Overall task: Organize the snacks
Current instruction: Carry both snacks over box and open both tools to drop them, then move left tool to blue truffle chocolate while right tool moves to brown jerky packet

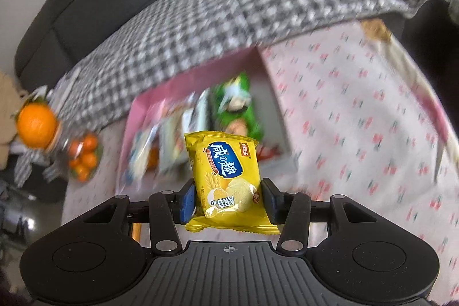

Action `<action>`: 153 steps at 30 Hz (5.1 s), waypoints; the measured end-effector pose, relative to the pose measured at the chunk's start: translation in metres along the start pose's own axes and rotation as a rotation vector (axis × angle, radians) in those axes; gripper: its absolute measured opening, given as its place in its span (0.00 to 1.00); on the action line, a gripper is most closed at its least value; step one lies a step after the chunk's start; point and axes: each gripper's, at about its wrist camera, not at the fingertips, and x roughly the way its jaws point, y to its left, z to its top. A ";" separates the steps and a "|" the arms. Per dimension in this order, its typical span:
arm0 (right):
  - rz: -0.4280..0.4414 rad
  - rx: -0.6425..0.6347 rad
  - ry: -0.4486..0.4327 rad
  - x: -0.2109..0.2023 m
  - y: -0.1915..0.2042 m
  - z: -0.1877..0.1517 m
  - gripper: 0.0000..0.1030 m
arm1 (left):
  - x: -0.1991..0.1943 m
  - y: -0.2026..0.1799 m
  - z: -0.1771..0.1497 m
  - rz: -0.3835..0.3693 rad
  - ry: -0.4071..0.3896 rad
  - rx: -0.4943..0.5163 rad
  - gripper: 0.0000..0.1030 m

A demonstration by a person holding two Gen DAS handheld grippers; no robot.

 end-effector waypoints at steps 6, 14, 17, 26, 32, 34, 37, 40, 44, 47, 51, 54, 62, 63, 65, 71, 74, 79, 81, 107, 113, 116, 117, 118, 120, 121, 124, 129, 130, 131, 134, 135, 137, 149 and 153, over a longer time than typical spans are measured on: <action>0.007 0.032 -0.050 0.030 -0.008 0.038 0.45 | 0.005 -0.011 0.006 -0.015 -0.023 0.009 0.25; 0.009 0.053 -0.090 0.065 -0.013 0.069 0.45 | 0.006 -0.017 0.012 -0.047 -0.055 -0.015 0.25; 0.046 0.065 -0.093 0.073 -0.013 0.074 0.46 | 0.008 -0.019 0.014 -0.045 -0.067 -0.010 0.25; 0.053 0.086 -0.125 0.069 -0.017 0.071 0.67 | 0.011 -0.020 0.015 -0.029 -0.084 0.013 0.25; 0.081 0.107 -0.122 0.052 -0.020 0.056 0.67 | 0.013 -0.020 0.018 -0.018 -0.088 0.019 0.25; 0.085 0.099 -0.116 0.046 -0.018 0.052 0.67 | 0.012 -0.021 0.023 -0.010 -0.100 0.025 0.25; 0.081 0.064 -0.126 0.037 -0.013 0.046 0.72 | 0.016 -0.025 0.035 0.007 -0.107 0.041 0.25; 0.078 0.048 -0.107 0.035 -0.011 0.045 0.72 | 0.028 -0.029 0.055 0.036 -0.094 0.045 0.25; 0.070 0.015 -0.087 0.035 -0.012 0.046 0.73 | 0.051 -0.027 0.084 0.065 -0.071 0.039 0.25; 0.046 0.013 -0.076 0.040 -0.018 0.046 0.73 | 0.071 -0.024 0.101 0.086 -0.045 0.037 0.25; 0.016 -0.004 -0.058 0.048 -0.023 0.046 0.73 | 0.094 -0.026 0.120 0.097 -0.020 0.049 0.25; 0.014 -0.011 -0.059 0.049 -0.026 0.050 0.73 | 0.114 -0.034 0.131 0.117 0.011 0.074 0.25; 0.004 0.004 -0.074 0.048 -0.037 0.057 0.73 | 0.139 -0.044 0.142 0.149 0.003 0.121 0.29; 0.001 0.000 -0.070 0.050 -0.038 0.057 0.73 | 0.140 -0.045 0.143 0.151 -0.004 0.126 0.33; -0.004 -0.004 -0.064 0.051 -0.038 0.057 0.73 | 0.138 -0.046 0.143 0.172 -0.034 0.132 0.45; 0.003 -0.014 -0.063 0.049 -0.035 0.055 0.73 | 0.123 -0.039 0.136 0.183 -0.053 0.105 0.56; 0.006 -0.014 -0.050 0.047 -0.034 0.051 0.73 | 0.102 -0.034 0.128 0.180 -0.067 0.105 0.62; 0.004 -0.004 -0.051 0.029 -0.027 0.046 0.73 | 0.068 -0.030 0.114 0.184 -0.089 0.142 0.68; -0.003 -0.024 -0.058 0.019 -0.020 0.044 0.73 | 0.057 -0.028 0.108 0.182 -0.093 0.141 0.70; -0.017 -0.092 -0.034 -0.063 0.011 -0.039 0.79 | -0.026 -0.014 0.015 0.209 -0.133 0.153 0.94; -0.028 -0.119 -0.033 -0.064 0.008 -0.060 0.79 | -0.024 -0.011 -0.005 0.206 -0.130 0.147 0.96; -0.016 -0.133 -0.015 -0.061 0.004 -0.070 0.79 | -0.022 -0.011 -0.014 0.198 -0.129 0.151 0.96; -0.014 -0.146 0.002 -0.060 0.004 -0.073 0.79 | -0.021 -0.011 -0.017 0.195 -0.128 0.158 0.96; -0.016 -0.158 0.013 -0.060 0.003 -0.076 0.79 | -0.019 -0.012 -0.020 0.192 -0.124 0.167 0.96; -0.034 -0.191 0.016 -0.061 0.004 -0.081 0.79 | -0.016 -0.015 -0.025 0.183 -0.106 0.190 0.96; -0.048 -0.212 0.017 -0.062 0.005 -0.084 0.80 | -0.014 -0.017 -0.028 0.176 -0.097 0.207 0.96; -0.098 -0.264 0.015 -0.062 0.002 -0.090 0.84 | -0.009 -0.025 -0.038 0.165 -0.075 0.255 0.96; -0.139 -0.233 0.030 -0.063 -0.014 -0.091 0.84 | 0.001 -0.043 -0.055 0.120 -0.022 0.335 0.95; -0.145 -0.227 0.032 -0.064 -0.017 -0.091 0.84 | 0.002 -0.047 -0.058 0.109 -0.013 0.349 0.95; -0.150 -0.224 0.034 -0.065 -0.019 -0.092 0.84 | 0.004 -0.052 -0.062 0.095 -0.001 0.367 0.95; -0.163 -0.221 0.046 -0.067 -0.026 -0.094 0.84 | 0.009 -0.063 -0.070 0.061 0.035 0.413 0.92; -0.166 -0.219 0.050 -0.067 -0.028 -0.095 0.84 | 0.011 -0.067 -0.073 0.049 0.047 0.427 0.90; -0.174 -0.213 0.060 -0.067 -0.033 -0.097 0.84 | 0.014 -0.073 -0.078 0.021 0.072 0.449 0.86; -0.200 -0.154 0.112 -0.059 -0.051 -0.100 0.84 | 0.029 -0.100 -0.093 -0.104 0.186 0.492 0.60; -0.207 -0.151 0.118 -0.057 -0.051 -0.101 0.84 | 0.038 -0.103 -0.097 -0.146 0.249 0.474 0.52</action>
